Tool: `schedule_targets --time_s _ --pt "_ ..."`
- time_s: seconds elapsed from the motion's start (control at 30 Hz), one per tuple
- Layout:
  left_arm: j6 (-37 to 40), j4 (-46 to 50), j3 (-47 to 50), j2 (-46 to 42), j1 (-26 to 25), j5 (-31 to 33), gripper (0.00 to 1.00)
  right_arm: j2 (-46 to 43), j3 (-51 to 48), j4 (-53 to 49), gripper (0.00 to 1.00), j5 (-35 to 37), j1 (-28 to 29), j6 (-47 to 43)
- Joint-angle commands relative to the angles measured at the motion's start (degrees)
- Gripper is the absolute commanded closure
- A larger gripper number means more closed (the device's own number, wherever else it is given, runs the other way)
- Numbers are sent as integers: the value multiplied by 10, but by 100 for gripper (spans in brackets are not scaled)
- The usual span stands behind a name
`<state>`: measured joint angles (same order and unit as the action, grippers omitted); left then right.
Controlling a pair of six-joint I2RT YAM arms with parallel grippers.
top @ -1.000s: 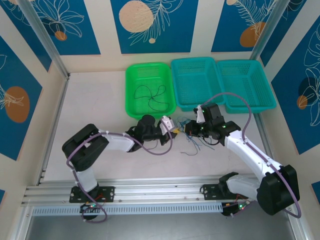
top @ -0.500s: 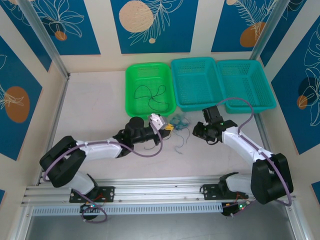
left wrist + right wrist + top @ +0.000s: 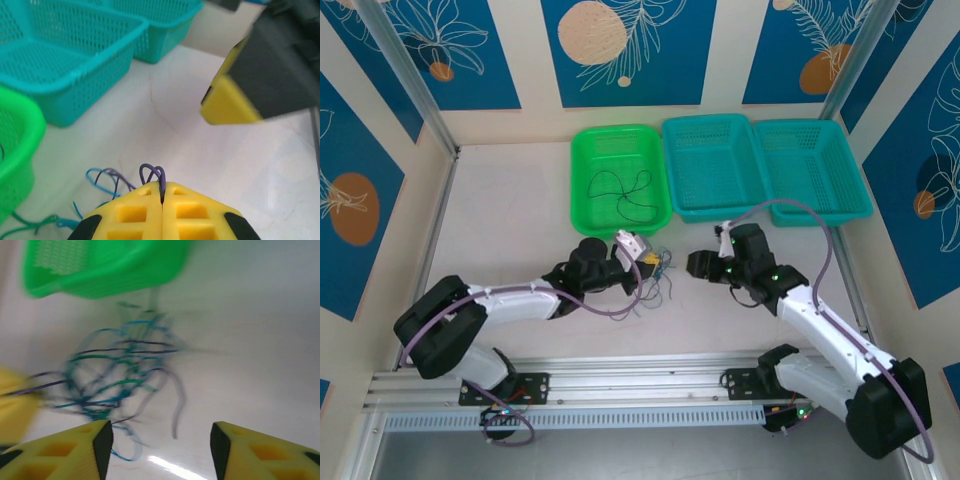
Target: Untangle the cables
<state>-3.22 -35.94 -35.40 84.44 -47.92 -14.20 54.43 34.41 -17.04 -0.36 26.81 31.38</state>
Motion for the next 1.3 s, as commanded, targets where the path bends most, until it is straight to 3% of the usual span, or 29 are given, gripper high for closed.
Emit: schedule_targets --time_s 0.0,0.17,0.37,0.63,0.73,0.8,0.83,0.9,1.07,1.27 --pt "-39 18 18 -11 0 28 100 10 -38 97 39 -11 59 -41" --pt "-72 70 52 -51 0 68 100 91 -46 194 36 20 117 -51" --pt "-117 102 112 -101 0 117 100 245 35 184 31 -11 152 -68" --pt "-174 191 146 -178 0 158 100 414 156 116 33 59 187 -47" --pt "-196 215 164 -216 0 176 100 464 195 66 49 104 187 -23" --pt "-209 228 176 -245 0 188 100 479 203 48 72 123 186 -7" --pt "-212 237 183 -262 0 192 100 480 202 44 85 131 184 1" --pt "-219 258 192 -292 0 204 100 472 192 41 100 146 178 19" --pt "-226 307 210 -356 6 234 100 398 114 56 100 180 123 96" --pt "-222 332 218 -396 22 240 100 237 -15 58 100 182 -21 205"
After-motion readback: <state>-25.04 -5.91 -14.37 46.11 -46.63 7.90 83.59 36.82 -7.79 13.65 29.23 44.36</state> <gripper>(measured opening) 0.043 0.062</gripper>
